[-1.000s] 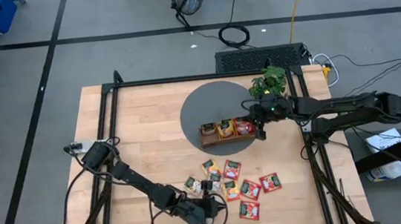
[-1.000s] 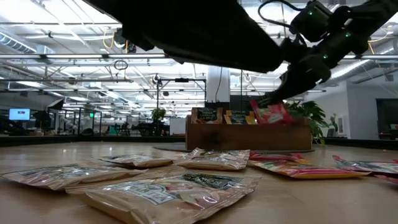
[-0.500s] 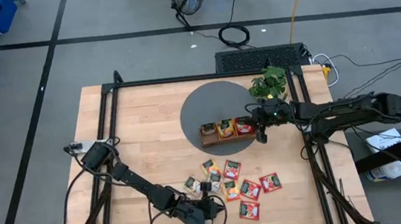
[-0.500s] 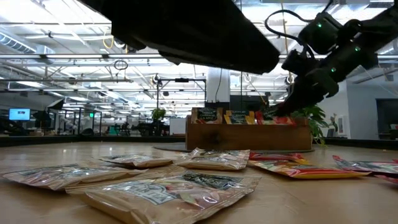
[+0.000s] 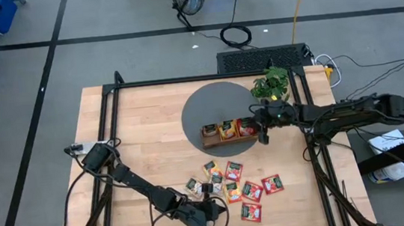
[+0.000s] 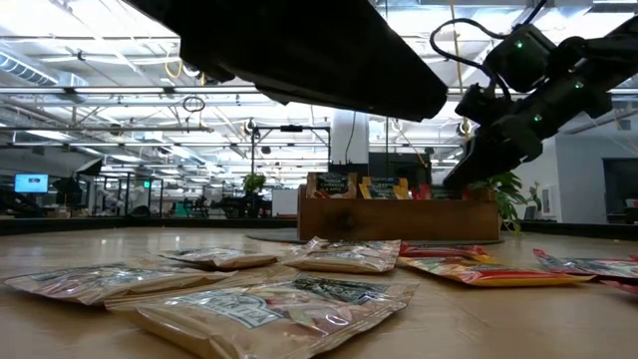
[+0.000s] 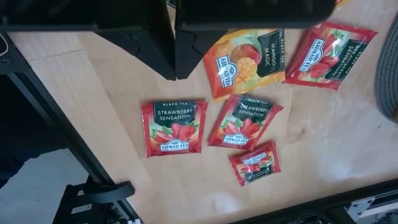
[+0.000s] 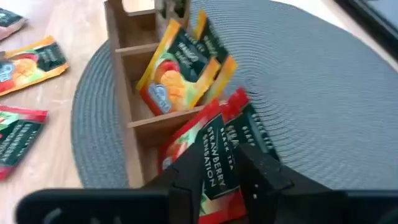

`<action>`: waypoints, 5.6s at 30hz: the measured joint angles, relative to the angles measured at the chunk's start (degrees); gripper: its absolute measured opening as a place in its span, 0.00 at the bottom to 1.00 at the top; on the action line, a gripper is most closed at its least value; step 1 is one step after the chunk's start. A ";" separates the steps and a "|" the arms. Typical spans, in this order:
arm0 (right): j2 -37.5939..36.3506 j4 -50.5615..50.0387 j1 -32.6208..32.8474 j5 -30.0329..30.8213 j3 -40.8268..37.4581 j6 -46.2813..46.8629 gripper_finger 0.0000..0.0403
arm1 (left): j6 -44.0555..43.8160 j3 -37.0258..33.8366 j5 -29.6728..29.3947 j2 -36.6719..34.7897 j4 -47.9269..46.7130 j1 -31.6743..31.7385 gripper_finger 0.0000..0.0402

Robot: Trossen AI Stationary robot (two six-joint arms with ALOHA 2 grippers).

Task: Pick & Place Tea
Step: Put the red tea bag into the right section of the wooden organizer, then put the orange tea bag into the middle section of the wooden organizer

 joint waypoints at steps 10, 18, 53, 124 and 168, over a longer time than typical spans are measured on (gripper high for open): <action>-5.07 5.16 2.16 -0.74 0.00 2.32 0.32 | -0.33 0.02 -0.02 -0.04 -0.51 0.00 0.13; -4.41 3.71 18.27 1.91 0.00 3.67 0.24 | -2.12 0.02 -0.03 -0.07 -0.53 0.57 0.11; 28.40 39.58 46.77 11.81 0.02 4.39 0.04 | -29.68 0.04 0.28 -5.02 -13.21 10.03 0.28; 49.52 24.22 47.44 8.47 17.51 15.97 0.04 | -14.28 4.16 19.57 -0.42 -15.53 19.79 0.72; 49.63 25.40 47.38 8.90 17.42 13.46 0.04 | -14.42 4.35 24.72 3.37 -12.84 19.39 0.15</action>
